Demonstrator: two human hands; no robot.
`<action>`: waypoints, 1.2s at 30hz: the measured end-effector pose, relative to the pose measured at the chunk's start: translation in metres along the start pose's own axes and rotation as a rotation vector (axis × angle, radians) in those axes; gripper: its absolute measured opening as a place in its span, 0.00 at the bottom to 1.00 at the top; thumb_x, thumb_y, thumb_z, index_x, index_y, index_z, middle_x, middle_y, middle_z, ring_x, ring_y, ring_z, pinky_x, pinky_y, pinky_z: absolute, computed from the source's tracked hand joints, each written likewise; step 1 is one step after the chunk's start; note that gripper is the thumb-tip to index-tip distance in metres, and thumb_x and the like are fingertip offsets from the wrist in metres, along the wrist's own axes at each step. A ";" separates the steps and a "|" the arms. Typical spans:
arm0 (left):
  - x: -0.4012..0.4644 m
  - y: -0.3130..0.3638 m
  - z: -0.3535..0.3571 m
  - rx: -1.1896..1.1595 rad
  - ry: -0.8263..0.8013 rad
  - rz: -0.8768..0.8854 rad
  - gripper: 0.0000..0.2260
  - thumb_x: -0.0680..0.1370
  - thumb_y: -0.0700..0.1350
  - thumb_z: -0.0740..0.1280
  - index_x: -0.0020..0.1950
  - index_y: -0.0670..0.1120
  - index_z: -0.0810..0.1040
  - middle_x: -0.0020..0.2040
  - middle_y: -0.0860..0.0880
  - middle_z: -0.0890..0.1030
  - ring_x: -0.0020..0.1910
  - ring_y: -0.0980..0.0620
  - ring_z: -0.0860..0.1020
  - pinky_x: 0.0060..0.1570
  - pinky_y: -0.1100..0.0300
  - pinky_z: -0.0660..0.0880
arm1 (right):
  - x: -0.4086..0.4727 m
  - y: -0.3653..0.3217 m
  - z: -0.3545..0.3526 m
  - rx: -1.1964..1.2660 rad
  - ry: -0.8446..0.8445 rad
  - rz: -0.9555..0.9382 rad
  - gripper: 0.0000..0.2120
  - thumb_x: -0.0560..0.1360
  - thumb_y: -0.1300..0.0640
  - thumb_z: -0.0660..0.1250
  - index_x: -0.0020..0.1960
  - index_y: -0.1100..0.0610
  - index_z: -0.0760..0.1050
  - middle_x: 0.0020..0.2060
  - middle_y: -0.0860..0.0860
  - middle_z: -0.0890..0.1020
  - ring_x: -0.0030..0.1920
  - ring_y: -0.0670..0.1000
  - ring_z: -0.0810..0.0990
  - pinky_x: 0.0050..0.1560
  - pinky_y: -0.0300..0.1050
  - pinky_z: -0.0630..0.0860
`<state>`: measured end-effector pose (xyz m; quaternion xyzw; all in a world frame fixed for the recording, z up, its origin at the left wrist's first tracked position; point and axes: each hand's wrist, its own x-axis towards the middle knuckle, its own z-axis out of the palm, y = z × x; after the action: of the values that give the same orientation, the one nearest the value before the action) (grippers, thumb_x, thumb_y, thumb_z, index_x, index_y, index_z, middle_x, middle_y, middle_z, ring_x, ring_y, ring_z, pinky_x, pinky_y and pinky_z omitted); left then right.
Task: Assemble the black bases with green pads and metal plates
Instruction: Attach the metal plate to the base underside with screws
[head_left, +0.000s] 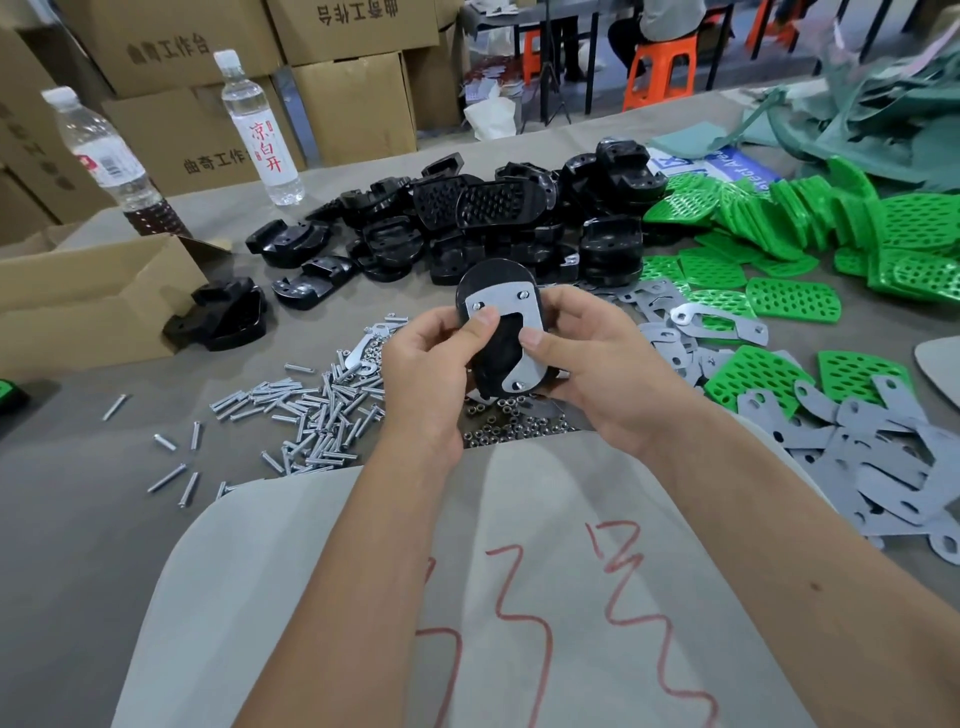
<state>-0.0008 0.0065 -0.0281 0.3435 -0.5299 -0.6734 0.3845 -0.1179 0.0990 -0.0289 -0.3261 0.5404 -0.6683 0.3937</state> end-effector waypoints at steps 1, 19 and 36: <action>0.000 -0.001 0.001 0.011 0.003 0.015 0.04 0.78 0.44 0.75 0.49 0.44 0.86 0.49 0.40 0.87 0.45 0.41 0.86 0.49 0.42 0.83 | 0.000 -0.001 0.000 0.011 0.004 -0.002 0.09 0.83 0.66 0.65 0.61 0.59 0.78 0.58 0.58 0.84 0.51 0.57 0.85 0.54 0.59 0.85; 0.005 -0.021 0.007 1.096 -0.294 0.532 0.07 0.75 0.46 0.78 0.50 0.50 0.84 0.54 0.54 0.78 0.56 0.51 0.73 0.57 0.53 0.72 | 0.015 -0.009 -0.045 0.133 0.424 -0.027 0.09 0.82 0.65 0.67 0.49 0.51 0.77 0.41 0.44 0.86 0.38 0.45 0.85 0.45 0.47 0.80; -0.001 -0.010 0.003 1.255 -0.203 0.492 0.08 0.82 0.50 0.69 0.47 0.49 0.74 0.49 0.52 0.74 0.53 0.50 0.71 0.49 0.54 0.68 | 0.013 -0.003 -0.032 -0.043 0.337 -0.095 0.10 0.80 0.66 0.69 0.52 0.51 0.79 0.46 0.44 0.86 0.44 0.50 0.84 0.46 0.52 0.78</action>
<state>-0.0045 0.0097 -0.0377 0.3063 -0.9162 -0.1604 0.2028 -0.1520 0.1024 -0.0322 -0.2430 0.5968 -0.7198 0.2583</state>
